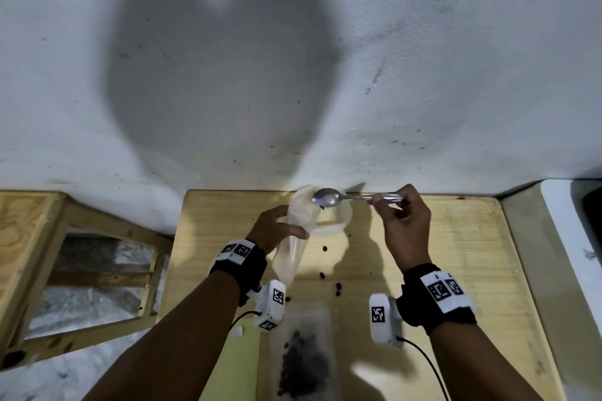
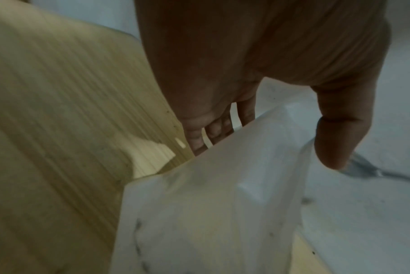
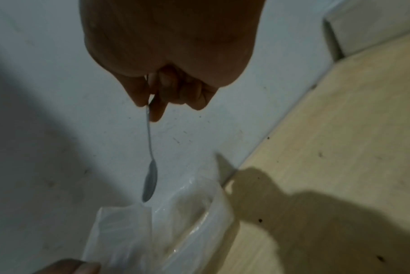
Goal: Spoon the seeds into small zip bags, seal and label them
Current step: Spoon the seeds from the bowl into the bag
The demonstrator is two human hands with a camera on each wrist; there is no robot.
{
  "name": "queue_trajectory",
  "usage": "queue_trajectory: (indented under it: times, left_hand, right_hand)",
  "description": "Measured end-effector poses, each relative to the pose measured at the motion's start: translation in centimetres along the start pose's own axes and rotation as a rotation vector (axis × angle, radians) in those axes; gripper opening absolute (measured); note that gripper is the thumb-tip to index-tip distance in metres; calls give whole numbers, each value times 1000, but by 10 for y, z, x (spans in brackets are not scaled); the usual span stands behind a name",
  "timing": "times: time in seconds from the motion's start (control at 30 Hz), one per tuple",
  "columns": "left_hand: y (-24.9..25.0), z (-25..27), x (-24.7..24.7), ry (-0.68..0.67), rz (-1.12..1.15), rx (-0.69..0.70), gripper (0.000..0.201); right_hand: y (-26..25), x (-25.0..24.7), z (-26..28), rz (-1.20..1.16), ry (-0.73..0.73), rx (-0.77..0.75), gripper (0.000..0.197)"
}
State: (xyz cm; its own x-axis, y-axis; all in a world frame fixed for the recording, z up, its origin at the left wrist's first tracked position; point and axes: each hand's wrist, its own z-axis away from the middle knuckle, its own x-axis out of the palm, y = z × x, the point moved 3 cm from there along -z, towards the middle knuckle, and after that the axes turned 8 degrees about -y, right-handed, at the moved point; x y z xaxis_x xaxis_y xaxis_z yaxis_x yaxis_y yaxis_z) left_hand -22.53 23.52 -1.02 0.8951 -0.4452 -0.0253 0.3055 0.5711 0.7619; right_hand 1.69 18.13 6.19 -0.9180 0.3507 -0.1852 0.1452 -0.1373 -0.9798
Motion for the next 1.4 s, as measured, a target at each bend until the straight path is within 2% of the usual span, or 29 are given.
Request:
queue_trajectory:
  times: [0.1, 0.2, 0.33, 0.43, 0.57, 0.8, 0.97, 1.1, 1.4]
  left_hand:
    - [-3, 0, 0, -15, 122, -30, 67]
    - [-1, 2, 2, -52, 200, -35, 77]
    - [0, 4, -1, -70, 308, -35, 79]
    - [-1, 3, -4, -53, 365, -37, 82]
    - [1, 2, -3, -69, 398, -41, 82]
    - [0, -1, -3, -77, 430, -49, 68]
    - [-1, -1, -6, -87, 434, -43, 78]
    - [-2, 0, -6, -109, 421, -47, 78]
    - [-1, 4, -5, -109, 408, -60, 77]
  right_hand:
    - [14, -3, 4, 31, 165, 41, 30]
    - [31, 13, 8, 211, 97, 62, 30]
    - [44, 25, 6, 469, 38, 33, 21]
    - [45, 29, 6, 514, 30, 25, 20]
    - [51, 36, 7, 440, 78, 57, 21]
    - [56, 41, 10, 243, 217, 159, 28]
    - [60, 43, 13, 205, 262, 192, 23]
    - [64, 45, 11, 170, 308, 231, 20]
    - [88, 48, 10, -27, 347, 525, 25]
